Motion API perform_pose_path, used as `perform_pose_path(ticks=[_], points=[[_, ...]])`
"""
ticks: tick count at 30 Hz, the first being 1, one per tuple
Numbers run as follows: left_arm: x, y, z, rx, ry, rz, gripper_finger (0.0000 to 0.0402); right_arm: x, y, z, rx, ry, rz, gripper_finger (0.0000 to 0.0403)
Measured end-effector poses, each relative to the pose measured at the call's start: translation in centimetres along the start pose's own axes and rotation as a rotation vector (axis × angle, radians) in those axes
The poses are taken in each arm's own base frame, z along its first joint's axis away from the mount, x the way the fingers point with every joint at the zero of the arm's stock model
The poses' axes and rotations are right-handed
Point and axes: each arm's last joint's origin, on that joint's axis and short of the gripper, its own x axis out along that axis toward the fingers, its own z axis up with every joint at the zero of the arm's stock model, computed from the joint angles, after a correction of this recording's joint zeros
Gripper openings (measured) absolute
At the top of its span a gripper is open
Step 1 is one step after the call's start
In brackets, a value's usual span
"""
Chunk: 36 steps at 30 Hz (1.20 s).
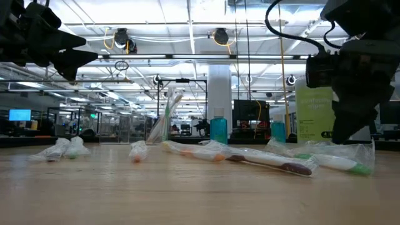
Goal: Pick & Place toothbrushing station
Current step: Put the green toothbrush into the transparent organizer
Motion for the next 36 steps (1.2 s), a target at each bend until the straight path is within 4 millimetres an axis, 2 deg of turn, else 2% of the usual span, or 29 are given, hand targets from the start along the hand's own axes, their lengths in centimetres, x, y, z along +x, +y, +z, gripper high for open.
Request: perform_pose_path(ticks=[3, 9, 22, 27, 31, 36], points=[[0.0, 0.0, 0.0, 0.0, 0.0, 0.0, 0.023, 0.0, -0.1, -0.5, 0.021, 0.066, -0.006, 0.0115], [0.0, 0.0, 0.0, 0.0, 0.0, 0.0, 0.023, -0.3, -1.4, -1.6, 0.118, 0.202, -0.133, 0.0111], [0.0, 0.0, 0.0, 0.0, 0.0, 0.0, 0.023, -2.4, -3.1, -2.7, 0.328, 0.268, -0.329, 0.0084], [0.0, 0.0, 0.0, 0.0, 0.0, 0.0, 0.023, -2.5, -3.6, -2.2, 0.209, 0.09, -0.427, 0.0084], [0.0, 0.0, 0.0, 0.0, 0.0, 0.0, 0.023, -2.4, -3.8, -1.3, 0.02, -0.064, -0.5, 0.0084], [0.0, 0.0, 0.0, 0.0, 0.0, 0.0, 0.023, -1.7, -3.6, -0.4, -0.19, -0.225, -0.48, 0.0084]])
